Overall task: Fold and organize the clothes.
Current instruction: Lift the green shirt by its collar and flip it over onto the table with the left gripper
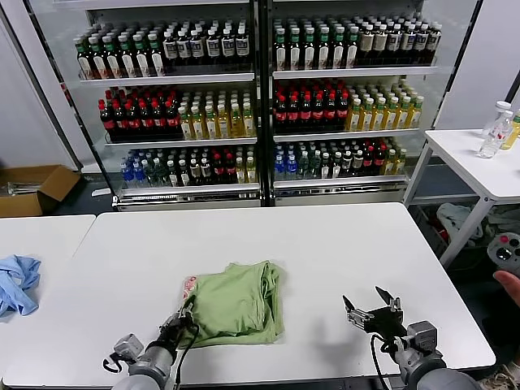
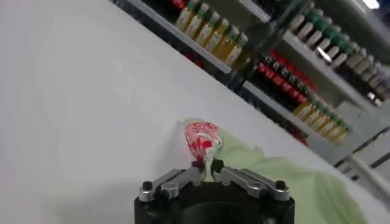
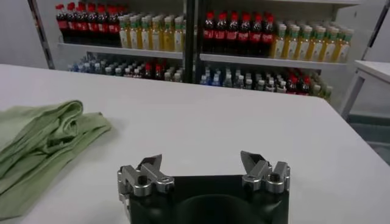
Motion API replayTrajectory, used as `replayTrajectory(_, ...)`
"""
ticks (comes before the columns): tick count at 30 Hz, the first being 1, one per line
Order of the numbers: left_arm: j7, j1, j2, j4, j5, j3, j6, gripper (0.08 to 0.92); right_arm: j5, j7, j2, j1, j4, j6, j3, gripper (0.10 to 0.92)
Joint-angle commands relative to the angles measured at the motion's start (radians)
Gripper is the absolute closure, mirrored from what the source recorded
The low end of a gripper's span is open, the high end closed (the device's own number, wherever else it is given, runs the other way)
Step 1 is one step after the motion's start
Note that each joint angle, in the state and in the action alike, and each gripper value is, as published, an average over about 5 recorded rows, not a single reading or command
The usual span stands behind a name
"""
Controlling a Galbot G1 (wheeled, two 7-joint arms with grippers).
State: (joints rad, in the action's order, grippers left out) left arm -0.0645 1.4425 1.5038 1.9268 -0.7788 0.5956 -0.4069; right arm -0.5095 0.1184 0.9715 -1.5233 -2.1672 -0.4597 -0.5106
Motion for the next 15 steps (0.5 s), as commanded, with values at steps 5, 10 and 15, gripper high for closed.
replayTrajectory(5, 0.015, -0.010, -0.103, 0.127, -0.369, 0.258, -0.023, 0.899, -0.008, 0.000, -0.005, 0.008, -0.004, 0.004, -0.002, 0.203)
replayTrajectory(10, 0.017, -0.058, -0.251, 0.092, -0.398, 0.489, -0.028, 0.899, -0.018, -0.001, -0.009, 0.025, 0.002, 0.010, 0.005, 0.203)
replayTrajectory(15, 0.046, -0.132, -0.385, 0.102, -0.331, 0.627, -0.042, 0.899, -0.025, 0.000, -0.008, 0.046, 0.008, 0.015, 0.015, 0.203)
